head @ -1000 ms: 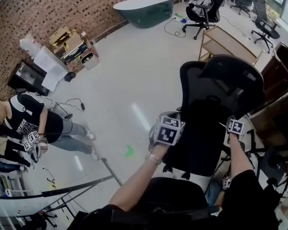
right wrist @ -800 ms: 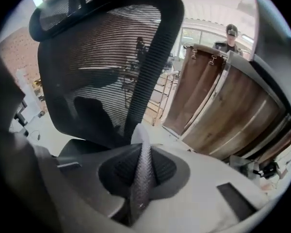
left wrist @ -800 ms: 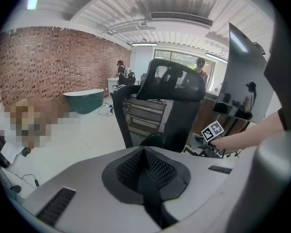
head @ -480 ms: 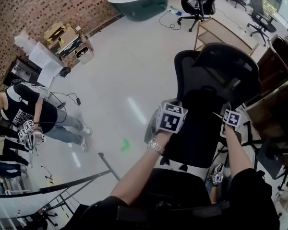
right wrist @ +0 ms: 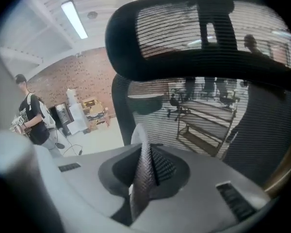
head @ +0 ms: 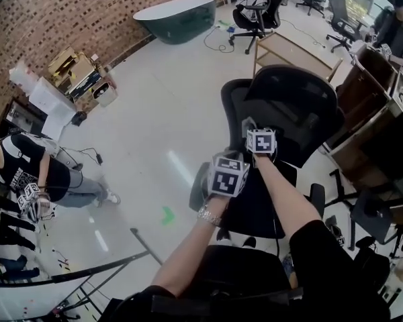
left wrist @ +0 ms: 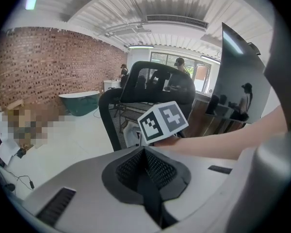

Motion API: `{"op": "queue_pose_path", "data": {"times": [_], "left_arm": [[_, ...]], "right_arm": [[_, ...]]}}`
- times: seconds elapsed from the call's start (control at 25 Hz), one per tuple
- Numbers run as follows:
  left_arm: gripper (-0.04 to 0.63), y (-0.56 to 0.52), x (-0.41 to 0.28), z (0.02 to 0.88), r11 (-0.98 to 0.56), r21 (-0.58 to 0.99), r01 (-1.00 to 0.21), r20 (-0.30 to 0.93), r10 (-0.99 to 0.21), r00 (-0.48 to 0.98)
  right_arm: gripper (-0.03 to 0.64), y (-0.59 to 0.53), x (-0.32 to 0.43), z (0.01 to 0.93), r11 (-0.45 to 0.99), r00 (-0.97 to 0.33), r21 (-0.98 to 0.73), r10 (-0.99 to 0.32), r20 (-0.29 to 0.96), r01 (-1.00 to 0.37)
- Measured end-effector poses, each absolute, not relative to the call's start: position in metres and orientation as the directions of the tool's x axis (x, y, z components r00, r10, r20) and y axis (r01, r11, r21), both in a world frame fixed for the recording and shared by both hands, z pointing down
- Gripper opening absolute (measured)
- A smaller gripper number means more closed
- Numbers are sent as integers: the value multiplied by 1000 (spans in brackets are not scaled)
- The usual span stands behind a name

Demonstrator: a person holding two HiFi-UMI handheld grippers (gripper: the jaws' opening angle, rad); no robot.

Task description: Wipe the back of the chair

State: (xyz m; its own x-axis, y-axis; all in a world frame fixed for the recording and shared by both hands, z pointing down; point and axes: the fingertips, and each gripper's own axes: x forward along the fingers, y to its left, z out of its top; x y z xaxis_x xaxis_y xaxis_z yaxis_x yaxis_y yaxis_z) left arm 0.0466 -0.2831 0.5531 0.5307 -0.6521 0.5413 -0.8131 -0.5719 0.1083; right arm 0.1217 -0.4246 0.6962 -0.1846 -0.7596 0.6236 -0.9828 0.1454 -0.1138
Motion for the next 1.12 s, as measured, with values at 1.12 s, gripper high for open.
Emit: {"op": "queue_pose_path", "data": {"times": [1.12], "left_arm": [[-8,-298,48,534,-541,147,-828,471,-698,539]], "right_arm": [[29,-379,334,610,-249,159,-127,-860,484,-960]]}}
